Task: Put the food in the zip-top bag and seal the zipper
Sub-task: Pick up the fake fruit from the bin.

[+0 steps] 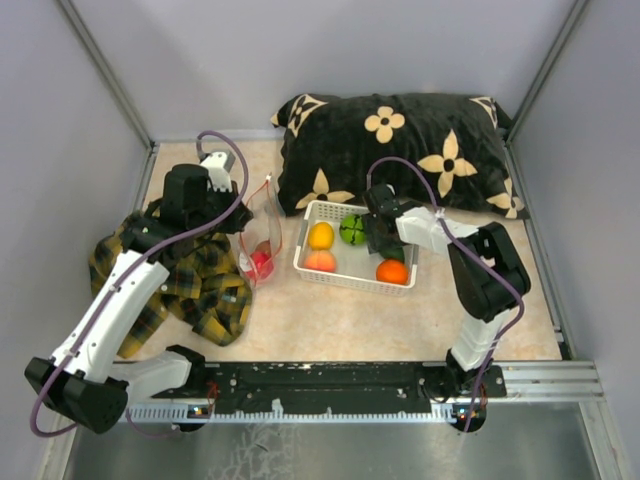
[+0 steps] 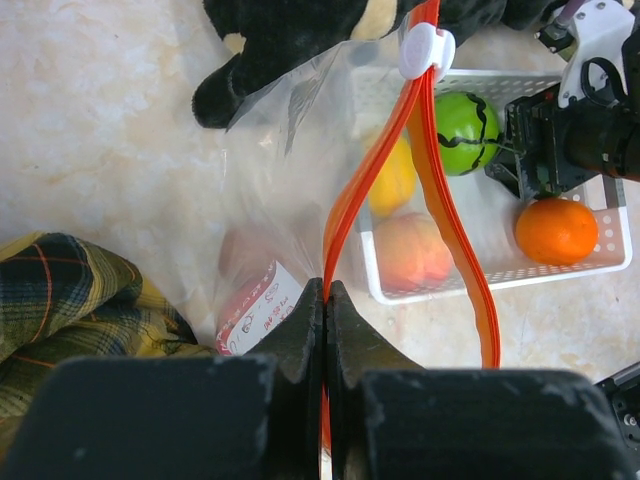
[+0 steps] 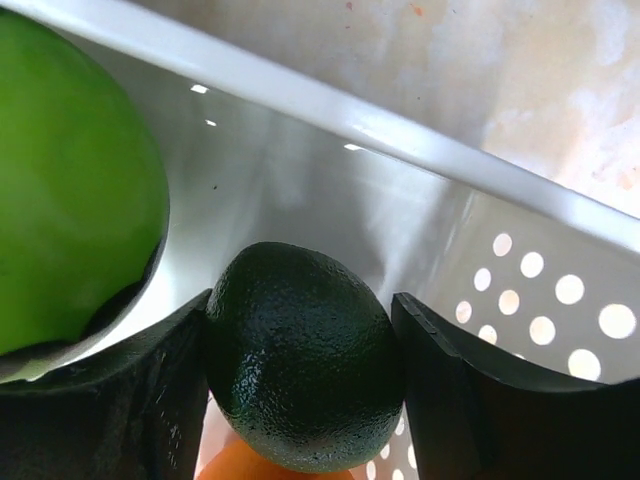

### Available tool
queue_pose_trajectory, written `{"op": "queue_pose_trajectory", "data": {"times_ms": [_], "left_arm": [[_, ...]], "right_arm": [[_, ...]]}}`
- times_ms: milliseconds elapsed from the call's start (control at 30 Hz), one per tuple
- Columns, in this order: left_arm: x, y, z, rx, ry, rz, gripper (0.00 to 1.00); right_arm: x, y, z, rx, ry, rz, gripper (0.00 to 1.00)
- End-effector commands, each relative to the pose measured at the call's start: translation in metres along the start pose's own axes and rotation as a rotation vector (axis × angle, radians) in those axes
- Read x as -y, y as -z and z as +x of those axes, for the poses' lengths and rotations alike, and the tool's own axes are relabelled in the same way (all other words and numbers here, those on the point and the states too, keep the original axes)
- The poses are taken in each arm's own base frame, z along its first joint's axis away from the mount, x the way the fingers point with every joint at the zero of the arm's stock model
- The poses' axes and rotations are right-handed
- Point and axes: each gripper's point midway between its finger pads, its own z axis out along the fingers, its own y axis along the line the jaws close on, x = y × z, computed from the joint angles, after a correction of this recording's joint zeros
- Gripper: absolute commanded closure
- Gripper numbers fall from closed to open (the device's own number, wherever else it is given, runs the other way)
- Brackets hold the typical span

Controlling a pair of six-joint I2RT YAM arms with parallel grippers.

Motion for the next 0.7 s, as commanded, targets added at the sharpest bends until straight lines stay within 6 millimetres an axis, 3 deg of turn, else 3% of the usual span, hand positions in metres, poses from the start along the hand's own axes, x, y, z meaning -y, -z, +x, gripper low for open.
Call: {"op": "queue_pose_trajectory", "data": {"times_ms": [0, 333, 667], "left_arm": [[0.007, 0.004, -0.014, 0.033, -0.012, 0.019, 1.0], [0.009, 0.003, -0.014, 0.026, -0.021, 0.036, 1.0], [0.016, 0.003, -0.011, 0.01, -0.042, 0.075, 1.0]], "right_arm": [[0.005, 0.041, -0.039, 0.127, -0.042, -0.038, 0.6], [-0.001, 0.126, -0.085, 0.402, -0.092, -0.135, 0.62], [-0.058, 0.246, -0.129, 0.873, 0.088, -0.472, 0.67]]}}
